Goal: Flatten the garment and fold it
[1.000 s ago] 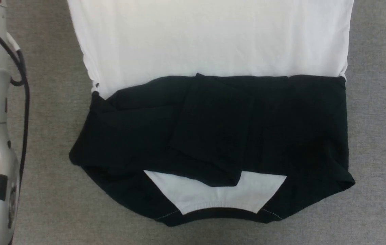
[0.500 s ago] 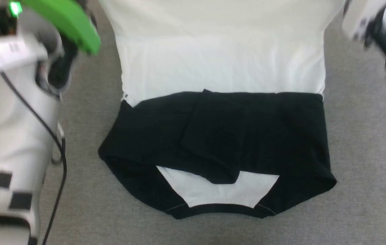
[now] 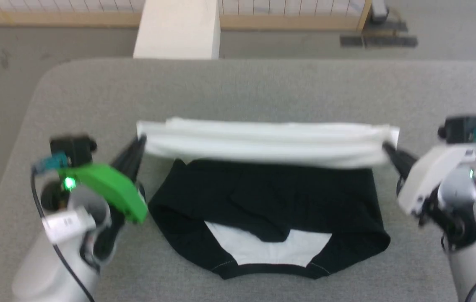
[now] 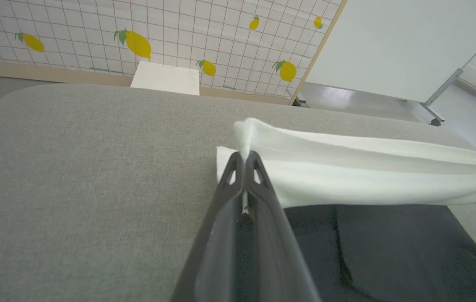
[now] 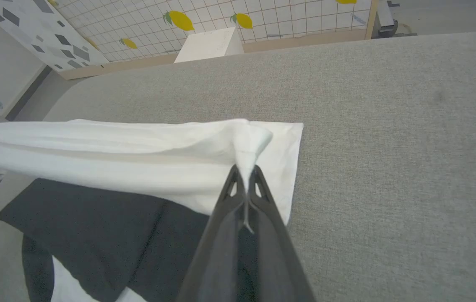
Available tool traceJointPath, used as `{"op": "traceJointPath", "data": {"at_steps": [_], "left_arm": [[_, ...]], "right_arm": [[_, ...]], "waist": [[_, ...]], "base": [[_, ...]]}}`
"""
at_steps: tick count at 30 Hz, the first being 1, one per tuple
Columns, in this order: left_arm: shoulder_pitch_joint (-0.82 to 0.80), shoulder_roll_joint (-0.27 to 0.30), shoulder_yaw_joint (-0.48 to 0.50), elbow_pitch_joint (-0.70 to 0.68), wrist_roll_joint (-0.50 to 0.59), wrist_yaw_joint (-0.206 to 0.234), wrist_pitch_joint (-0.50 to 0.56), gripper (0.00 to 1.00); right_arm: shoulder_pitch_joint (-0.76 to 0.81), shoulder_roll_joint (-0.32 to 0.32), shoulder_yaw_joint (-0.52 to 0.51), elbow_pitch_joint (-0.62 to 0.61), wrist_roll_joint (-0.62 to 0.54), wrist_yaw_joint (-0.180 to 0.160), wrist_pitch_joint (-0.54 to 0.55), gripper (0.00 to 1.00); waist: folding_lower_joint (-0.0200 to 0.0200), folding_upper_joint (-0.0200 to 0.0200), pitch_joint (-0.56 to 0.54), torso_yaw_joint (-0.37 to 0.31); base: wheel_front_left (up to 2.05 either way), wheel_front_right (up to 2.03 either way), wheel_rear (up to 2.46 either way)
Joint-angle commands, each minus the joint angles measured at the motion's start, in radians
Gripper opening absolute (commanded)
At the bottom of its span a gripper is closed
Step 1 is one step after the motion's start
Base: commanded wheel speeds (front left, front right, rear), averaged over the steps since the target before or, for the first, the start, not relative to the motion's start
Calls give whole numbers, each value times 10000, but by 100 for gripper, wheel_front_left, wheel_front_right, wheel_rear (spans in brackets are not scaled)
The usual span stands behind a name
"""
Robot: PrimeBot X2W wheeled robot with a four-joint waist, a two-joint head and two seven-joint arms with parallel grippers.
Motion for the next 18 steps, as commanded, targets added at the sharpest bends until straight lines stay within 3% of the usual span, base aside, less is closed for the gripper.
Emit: {"op": "traceJointPath", "data": {"at_steps": [1,11,18], "left_arm": [[500,92,-12,-181,-97,152,-22,0],[2984,11,-104,-659,-528,959,150,0],[3694,-269,-510,-107,-756,1087,587,0]], "right_arm": [[462,86,-139,-250,94,-17,102,0],[2862,323,-482,-1425,265,-17,1123,0],[3793,589,-262,-1387,-28,-17,1384,0]], "waist": [[2,-1,-1039,19],[2,-1,-1476,5],[2,-1,-1520,-4]], "base": [[0,0,0],[0,0,0],[0,0,0]]}}
